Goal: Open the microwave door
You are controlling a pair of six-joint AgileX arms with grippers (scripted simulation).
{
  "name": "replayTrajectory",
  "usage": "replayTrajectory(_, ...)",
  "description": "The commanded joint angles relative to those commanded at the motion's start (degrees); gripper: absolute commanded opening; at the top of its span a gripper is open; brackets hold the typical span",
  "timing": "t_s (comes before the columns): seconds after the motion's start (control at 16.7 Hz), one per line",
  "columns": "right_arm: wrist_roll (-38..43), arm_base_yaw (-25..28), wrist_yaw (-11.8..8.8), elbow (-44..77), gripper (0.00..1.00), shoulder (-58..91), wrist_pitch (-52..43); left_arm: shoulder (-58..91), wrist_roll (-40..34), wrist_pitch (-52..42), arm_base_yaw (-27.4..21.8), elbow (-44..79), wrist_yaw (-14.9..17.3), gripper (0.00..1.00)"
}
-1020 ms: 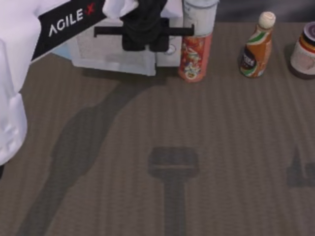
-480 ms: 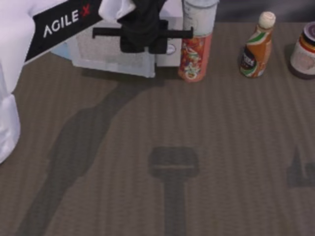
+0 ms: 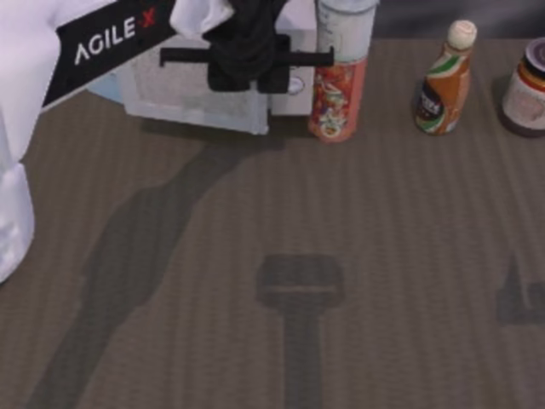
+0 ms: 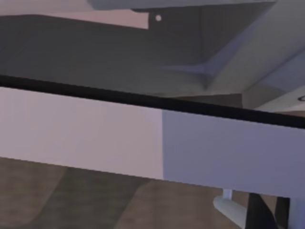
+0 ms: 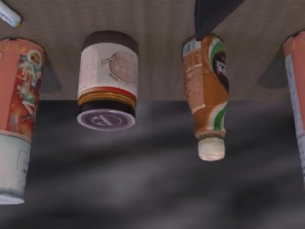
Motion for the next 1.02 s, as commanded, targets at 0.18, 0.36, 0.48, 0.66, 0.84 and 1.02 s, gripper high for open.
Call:
replayTrajectory(0.18, 0.0, 0.0, 0.0, 0.0, 1.0, 0.0, 0.0, 0.0, 0.0, 0.0, 0.0, 0.0, 0.0, 0.0)
replayTrajectory(0.36, 0.0, 0.0, 0.0, 0.0, 1.0, 0.0, 0.0, 0.0, 0.0, 0.0, 0.0, 0.0, 0.0, 0.0)
replayTrajectory(0.48, 0.0, 0.0, 0.0, 0.0, 1.0, 0.0, 0.0, 0.0, 0.0, 0.0, 0.0, 0.0, 0.0, 0.0)
replayTrajectory(0.66, 0.0, 0.0, 0.0, 0.0, 1.0, 0.0, 0.0, 0.2, -0.2, 0.1, -0.4, 0.0, 0.3, 0.0)
replayTrajectory(0.84, 0.0, 0.0, 0.0, 0.0, 1.0, 0.0, 0.0, -1.3, 1.3, 1.1, -0.1, -2.2, 0.7, 0.0)
replayTrajectory(1.02, 0.0, 0.0, 0.0, 0.0, 1.0, 0.0, 0.0, -4.1, 4.3, 3.3, 0.5, -6.7, 2.1, 0.0)
